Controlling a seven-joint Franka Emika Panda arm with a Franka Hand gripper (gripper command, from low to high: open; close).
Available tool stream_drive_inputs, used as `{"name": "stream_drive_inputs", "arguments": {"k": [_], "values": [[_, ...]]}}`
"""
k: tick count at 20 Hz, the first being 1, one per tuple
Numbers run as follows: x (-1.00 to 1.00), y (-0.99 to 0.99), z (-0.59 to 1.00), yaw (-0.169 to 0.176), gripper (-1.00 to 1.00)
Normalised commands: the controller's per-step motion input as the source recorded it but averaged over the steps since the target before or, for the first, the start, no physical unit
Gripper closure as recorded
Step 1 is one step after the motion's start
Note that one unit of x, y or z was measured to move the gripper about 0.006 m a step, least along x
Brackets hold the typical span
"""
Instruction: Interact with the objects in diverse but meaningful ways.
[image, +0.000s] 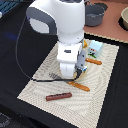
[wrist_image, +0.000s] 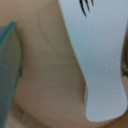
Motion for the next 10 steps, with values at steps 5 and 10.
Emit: {"name": "stream_drive_inputs", "arguments": {"k": [5, 10], "values": [[0.27, -0.04, -0.02, 0.0, 1.0], [0.19, 0.07, 0.53, 0.0, 1.0]]}}
